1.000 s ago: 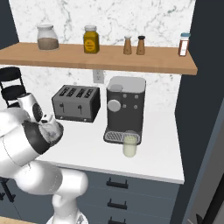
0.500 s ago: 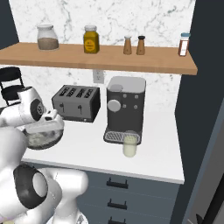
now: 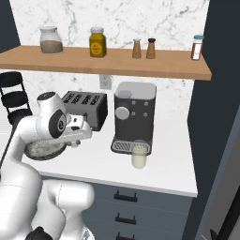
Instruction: Grab a lemon wedge from the fridge and one ice cube from the ice bowl, and put them in the glass of lemonade.
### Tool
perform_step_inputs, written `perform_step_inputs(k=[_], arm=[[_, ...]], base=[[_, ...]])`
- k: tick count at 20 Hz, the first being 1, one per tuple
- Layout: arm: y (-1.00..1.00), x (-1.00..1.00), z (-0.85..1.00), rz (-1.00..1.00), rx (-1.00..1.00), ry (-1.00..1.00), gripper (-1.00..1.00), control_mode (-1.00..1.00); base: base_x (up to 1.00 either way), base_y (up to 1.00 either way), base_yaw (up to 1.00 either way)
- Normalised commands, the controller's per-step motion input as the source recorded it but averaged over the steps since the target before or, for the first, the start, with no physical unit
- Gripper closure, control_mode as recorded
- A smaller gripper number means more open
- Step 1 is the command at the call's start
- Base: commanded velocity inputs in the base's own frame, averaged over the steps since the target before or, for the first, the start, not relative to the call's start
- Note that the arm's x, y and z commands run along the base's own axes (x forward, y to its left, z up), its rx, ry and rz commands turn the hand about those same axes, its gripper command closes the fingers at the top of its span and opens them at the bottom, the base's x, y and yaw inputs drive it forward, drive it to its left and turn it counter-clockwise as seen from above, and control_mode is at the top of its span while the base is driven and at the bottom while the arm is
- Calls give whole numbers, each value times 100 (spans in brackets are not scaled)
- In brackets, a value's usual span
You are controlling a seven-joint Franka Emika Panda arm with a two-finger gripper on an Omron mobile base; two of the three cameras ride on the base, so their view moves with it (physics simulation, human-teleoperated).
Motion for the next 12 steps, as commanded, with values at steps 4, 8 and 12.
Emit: perform_step_inputs(k=[4, 8, 12], arm=[[-100, 13, 59, 0, 4, 0, 100, -100], [-100, 37, 34, 0, 7, 0, 100, -100], [-100, 67, 3, -2, 7, 6, 100, -100]], base=[[0, 0, 0], [0, 0, 0], [0, 0, 0]])
